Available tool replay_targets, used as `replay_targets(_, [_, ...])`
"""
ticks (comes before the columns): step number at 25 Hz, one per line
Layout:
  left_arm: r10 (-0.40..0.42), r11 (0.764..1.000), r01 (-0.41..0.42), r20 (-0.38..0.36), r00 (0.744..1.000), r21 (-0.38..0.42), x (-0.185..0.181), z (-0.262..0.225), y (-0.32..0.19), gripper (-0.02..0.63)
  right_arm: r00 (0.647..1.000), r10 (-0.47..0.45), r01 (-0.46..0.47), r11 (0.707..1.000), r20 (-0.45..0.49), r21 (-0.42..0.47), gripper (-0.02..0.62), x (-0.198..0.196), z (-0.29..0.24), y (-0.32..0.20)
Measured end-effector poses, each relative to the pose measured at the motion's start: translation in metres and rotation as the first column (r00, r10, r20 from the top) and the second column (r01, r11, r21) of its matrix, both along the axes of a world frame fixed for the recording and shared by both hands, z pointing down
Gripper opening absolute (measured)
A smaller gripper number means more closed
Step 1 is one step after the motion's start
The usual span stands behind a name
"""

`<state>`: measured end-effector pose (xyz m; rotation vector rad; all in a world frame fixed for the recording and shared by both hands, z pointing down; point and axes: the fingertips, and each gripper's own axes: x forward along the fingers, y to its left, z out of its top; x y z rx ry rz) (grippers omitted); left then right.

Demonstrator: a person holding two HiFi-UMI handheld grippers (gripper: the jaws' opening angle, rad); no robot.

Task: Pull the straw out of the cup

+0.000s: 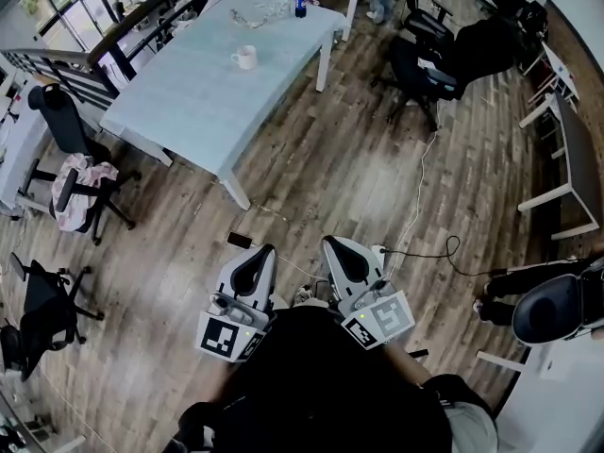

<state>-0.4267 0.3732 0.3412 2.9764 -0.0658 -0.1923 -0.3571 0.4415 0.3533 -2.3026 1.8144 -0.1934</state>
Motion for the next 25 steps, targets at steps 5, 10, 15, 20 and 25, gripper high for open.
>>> replay_targets(5, [0.004,1.0,-0.004,0.01,1.0,-0.003,0.022,-0.001,0.018,0.015,0.999,0.05,-0.05,0.999,-0.012,0.003,0.008,0.02,-0.004,0.028])
replay_targets(10, [0.049,0.999,-0.049,-0.001,0.999,0.019,0.039,-0.009,0.037,0.015,0.996,0.086,-0.086,0.996,-0.004,-0.004,0.008,0.03,-0.001,0.05])
replay_targets(15, [0.083,0.996,-0.083,0.002,0.997,0.041,0.046,-0.01,0.039,0.014,0.995,0.099,-0.099,0.995,-0.011,-0.004,0.009,0.032,-0.002,0.052])
replay_targets(20, [0.109,0.99,-0.107,-0.013,0.994,0.092,0.061,-0.008,0.033,0.012,0.994,0.108,-0.109,0.994,-0.016,-0.025,0.008,0.039,0.006,0.046])
replay_targets(25, [0.135,0.99,-0.133,-0.047,0.99,0.048,0.086,-0.003,0.018,0.012,0.992,0.124,-0.126,0.991,-0.028,-0.047,0.008,0.058,0.014,0.035])
